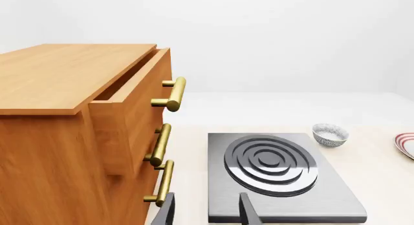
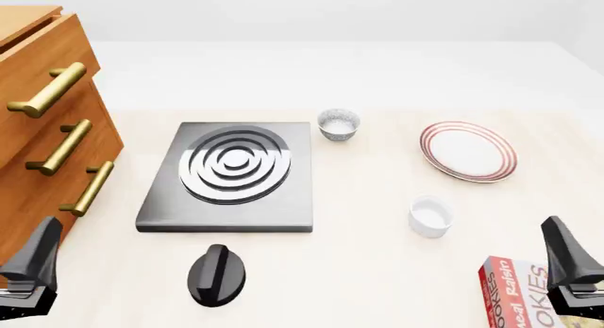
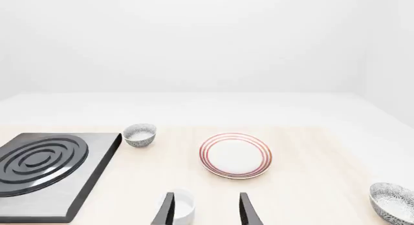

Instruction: Pick the akita bowl next to the cookies box and place it on the plate.

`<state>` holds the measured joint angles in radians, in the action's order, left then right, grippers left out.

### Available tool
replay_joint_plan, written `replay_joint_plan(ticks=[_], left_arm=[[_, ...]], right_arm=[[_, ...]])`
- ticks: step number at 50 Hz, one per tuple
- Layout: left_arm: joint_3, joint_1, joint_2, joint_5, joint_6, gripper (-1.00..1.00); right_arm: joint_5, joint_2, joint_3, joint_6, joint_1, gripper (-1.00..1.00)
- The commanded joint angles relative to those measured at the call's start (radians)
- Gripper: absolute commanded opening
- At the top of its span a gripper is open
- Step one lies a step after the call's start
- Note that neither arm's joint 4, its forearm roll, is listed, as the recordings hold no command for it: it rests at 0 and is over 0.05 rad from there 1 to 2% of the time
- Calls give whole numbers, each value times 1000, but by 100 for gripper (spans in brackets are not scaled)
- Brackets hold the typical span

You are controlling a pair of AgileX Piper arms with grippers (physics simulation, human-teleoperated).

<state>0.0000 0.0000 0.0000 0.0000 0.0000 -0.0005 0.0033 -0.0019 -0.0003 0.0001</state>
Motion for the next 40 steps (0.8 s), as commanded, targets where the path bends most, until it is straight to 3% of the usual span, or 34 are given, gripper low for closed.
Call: replay_joint_plan(ticks=[1, 12, 16, 24, 28, 32, 34, 40], left_arm=[[0, 0, 0, 0, 0, 100], [0, 0, 0, 0, 0, 100], [0, 0, 0, 0, 0, 100], [0, 0, 0, 0, 0, 100], [0, 0, 0, 0, 0, 100], [0, 0, 0, 0, 0, 100], [0, 0, 0, 0, 0, 100], [0, 0, 0, 0, 0, 100]], right_arm=[[-4, 12, -3, -12, 10, 100], [-18, 60, -20, -66, 24, 100], [38, 26, -54, -41, -1, 100], [128, 52, -160, -42, -50, 100], [165, 93, -228, 37, -54, 100], [140, 221, -250, 57, -59, 100], [128, 263, -257, 28, -66, 100], [114, 362, -282, 22, -67, 100]])
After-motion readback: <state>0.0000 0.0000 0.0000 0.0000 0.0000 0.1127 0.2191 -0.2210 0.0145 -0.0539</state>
